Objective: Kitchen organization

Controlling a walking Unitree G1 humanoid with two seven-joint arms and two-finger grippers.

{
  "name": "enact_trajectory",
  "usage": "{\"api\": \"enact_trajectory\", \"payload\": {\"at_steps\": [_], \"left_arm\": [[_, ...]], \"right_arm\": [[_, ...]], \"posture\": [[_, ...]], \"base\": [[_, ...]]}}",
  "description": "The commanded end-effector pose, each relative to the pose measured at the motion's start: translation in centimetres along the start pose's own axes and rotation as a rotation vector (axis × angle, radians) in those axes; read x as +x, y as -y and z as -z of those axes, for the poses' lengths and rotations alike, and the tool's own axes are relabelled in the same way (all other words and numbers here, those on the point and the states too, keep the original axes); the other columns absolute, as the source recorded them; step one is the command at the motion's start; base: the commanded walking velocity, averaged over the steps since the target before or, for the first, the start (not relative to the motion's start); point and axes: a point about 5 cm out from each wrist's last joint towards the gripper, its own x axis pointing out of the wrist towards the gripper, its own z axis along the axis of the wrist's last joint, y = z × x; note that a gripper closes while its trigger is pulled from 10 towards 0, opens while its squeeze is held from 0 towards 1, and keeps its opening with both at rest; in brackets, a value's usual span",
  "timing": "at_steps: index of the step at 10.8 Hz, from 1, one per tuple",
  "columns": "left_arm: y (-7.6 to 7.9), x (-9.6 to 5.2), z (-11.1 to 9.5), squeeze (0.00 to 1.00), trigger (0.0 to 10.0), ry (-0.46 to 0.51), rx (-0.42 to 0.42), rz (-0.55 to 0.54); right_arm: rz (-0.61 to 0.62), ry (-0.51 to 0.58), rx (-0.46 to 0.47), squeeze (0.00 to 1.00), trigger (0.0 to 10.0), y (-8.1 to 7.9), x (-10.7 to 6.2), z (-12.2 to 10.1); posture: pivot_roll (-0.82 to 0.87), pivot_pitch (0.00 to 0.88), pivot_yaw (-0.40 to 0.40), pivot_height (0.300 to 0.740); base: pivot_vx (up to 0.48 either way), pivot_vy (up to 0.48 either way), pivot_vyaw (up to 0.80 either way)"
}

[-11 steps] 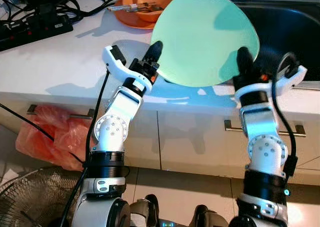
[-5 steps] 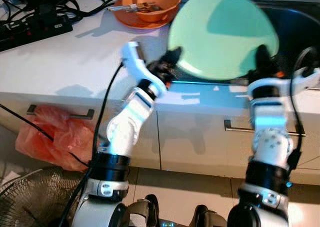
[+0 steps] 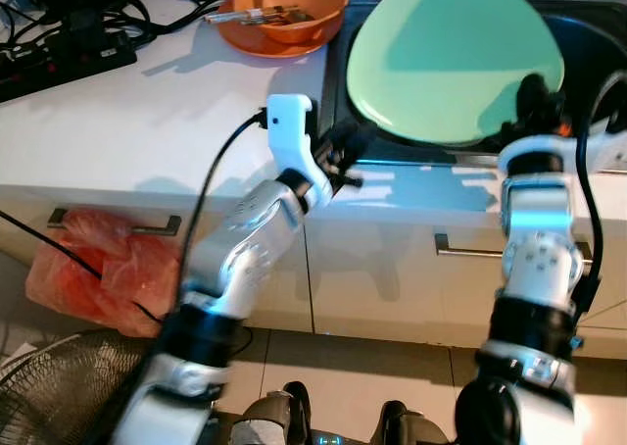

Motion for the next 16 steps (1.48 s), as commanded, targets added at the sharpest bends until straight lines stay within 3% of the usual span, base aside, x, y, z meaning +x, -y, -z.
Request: {"api": "enact_trajectory", "payload": {"at_steps": [1, 4, 6, 7, 10, 11, 13, 16], "left_arm": [[0.0, -0.4, -0.3, 0.00, 10.0, -0.001, 0.030, 0.031], [-1.7, -1.8, -0.5, 0.00, 10.0, -0.023, 0.109, 0.023], [-1.8, -2.2, -0.2, 0.00, 10.0, -0.058, 0.137, 0.071], [-1.8, -2.3, 0.0, 0.00, 10.0, -0.078, 0.155, 0.078], [-1.2, -2.3, 0.5, 0.00, 10.0, -0.109, 0.203, 0.109], [-1.1, -2.3, 0.4, 0.00, 10.0, -0.101, 0.195, 0.111], [-1.0, -2.5, 0.5, 0.00, 10.0, -0.104, 0.191, 0.108], [-0.8, -2.7, 0.7, 0.00, 10.0, -0.110, 0.185, 0.113]], "right_arm": [[-0.053, 0.030, -0.009, 0.00, 0.0, -1.2, 0.5, -0.5], [-0.065, 0.032, -0.125, 0.00, 0.0, -1.3, 1.7, -0.5], [-0.107, -0.018, -0.225, 0.00, 0.0, -1.8, 2.7, 0.7], [-0.108, -0.042, -0.282, 0.00, 10.0, -1.7, 3.1, 1.2], [-0.149, -0.081, -0.441, 0.00, 10.0, -1.8, 4.0, 2.1], [-0.176, -0.060, -0.542, 0.00, 10.0, -2.2, 4.7, 1.6], [-0.177, -0.023, -0.623, 0.00, 10.0, -2.6, 5.6, 0.9], [-0.117, 0.070, -0.669, 0.00, 10.0, -2.9, 6.9, -1.2]], "posture": [[0.07, 0.157, 0.073, 0.740], [0.09, 0.156, 0.057, 0.740], [0.09, 0.158, 0.051, 0.740], [0.09, 0.163, 0.049, 0.740], [0.10, 0.170, 0.041, 0.740], [0.11, 0.175, 0.038, 0.740], [0.11, 0.179, 0.039, 0.740], [0.11, 0.187, 0.040, 0.740]], "base": [[0.000, 0.000, 0.00], [0.000, 0.000, 0.00], [0.000, 0.000, 0.00], [0.000, 0.000, 0.00], [0.000, 0.000, 0.00], [0.000, 0.000, 0.00], [0.000, 0.000, 0.00], [0.000, 0.000, 0.00]]}}
